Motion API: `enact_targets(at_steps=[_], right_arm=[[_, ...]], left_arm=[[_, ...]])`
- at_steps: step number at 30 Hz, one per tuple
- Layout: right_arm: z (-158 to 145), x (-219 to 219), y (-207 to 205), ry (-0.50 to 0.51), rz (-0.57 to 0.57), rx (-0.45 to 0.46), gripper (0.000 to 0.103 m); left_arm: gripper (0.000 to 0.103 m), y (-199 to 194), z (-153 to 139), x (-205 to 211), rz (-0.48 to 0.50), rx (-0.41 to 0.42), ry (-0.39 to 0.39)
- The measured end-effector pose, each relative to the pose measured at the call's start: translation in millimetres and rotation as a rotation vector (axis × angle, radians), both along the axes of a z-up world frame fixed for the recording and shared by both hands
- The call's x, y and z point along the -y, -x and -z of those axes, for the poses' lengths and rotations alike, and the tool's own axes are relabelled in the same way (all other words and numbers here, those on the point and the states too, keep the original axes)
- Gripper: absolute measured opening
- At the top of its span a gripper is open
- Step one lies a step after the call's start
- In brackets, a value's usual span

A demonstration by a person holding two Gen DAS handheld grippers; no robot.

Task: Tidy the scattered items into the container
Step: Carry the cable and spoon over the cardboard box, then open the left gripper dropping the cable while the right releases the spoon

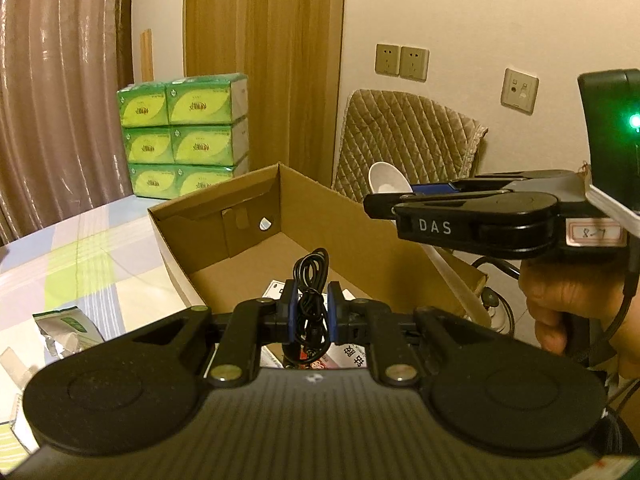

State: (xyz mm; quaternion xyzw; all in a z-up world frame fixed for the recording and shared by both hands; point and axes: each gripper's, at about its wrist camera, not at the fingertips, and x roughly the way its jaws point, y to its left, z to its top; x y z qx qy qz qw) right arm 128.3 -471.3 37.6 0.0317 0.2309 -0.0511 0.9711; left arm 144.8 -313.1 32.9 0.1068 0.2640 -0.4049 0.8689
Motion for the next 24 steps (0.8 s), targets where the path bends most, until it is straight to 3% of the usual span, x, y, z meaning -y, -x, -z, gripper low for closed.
enact_targets(at_steps=[11,12,14,24], right_arm=[[2.9,4.8,-6.1,0.001,-0.002,-0.007,0.029],[2.8,4.7,-6.2,0.001,-0.001,-0.007,0.029],[2.8,6.0,-7.0,0.000,-0.001,-0.008,0.029],[5.1,1.4,-8.1,0.000,-0.013,-0.013,0.029]], left_arm=[[0.012,-7.5,5.9,10.8,-0.004,0.000,0.002],[0.013,-7.4,5.7,11.0,-0.012,0.006,0.009],[0.025,-7.6,5.0,11.4,-0.025,0.019,0.009],[0.025,-5.1,9.4,0.6,-0.044,0.017,-0.026]])
